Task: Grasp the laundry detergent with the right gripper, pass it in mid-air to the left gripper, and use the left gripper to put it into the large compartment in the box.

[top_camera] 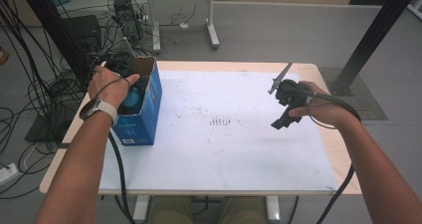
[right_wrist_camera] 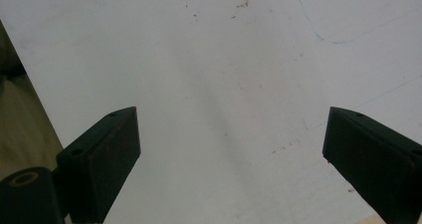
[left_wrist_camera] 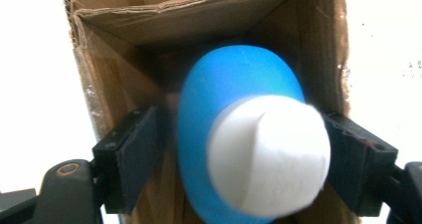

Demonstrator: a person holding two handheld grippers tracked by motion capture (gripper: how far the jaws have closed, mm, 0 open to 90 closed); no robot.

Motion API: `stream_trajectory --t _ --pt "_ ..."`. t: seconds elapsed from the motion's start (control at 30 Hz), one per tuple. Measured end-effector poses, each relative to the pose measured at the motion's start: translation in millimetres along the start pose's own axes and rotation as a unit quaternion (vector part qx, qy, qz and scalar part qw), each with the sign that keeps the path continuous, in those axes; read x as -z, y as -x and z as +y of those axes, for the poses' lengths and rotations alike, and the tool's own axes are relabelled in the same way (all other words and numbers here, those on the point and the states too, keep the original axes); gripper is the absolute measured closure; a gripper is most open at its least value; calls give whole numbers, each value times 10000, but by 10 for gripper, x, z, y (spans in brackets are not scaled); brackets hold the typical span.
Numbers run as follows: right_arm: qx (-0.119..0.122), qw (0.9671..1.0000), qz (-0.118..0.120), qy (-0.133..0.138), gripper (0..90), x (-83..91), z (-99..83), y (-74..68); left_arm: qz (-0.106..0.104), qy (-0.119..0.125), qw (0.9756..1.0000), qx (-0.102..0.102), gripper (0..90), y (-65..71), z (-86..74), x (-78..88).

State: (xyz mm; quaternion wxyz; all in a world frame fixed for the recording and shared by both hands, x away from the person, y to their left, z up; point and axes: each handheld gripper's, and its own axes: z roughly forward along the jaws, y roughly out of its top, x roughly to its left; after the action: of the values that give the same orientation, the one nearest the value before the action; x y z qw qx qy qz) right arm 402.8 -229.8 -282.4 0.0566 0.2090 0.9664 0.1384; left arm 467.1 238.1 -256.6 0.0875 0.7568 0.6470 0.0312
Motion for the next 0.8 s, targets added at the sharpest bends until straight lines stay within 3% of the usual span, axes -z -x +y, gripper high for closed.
stream_trajectory --t 0.1,0.43,0.53,0.63,0.8 --pt "-12 10000 -5 -10 80 6 0 -3 106 71 9998 -160 212 24 2 73" --pt "14 10000 -42 7 80 58 31 -18 -54 176 9990 -410 154 83 13 398" --pt "12 10000 -55 9 80 72 35 -20 -50 262 9979 -595 149 140 6 515" --pt "-16 10000 -58 34 79 80 41 -21 -38 402 9956 -848 136 241 -6 672" --pt "-16 10000 -45 11 79 93 51 -27 -130 490 9894 -1359 104 416 -23 923"
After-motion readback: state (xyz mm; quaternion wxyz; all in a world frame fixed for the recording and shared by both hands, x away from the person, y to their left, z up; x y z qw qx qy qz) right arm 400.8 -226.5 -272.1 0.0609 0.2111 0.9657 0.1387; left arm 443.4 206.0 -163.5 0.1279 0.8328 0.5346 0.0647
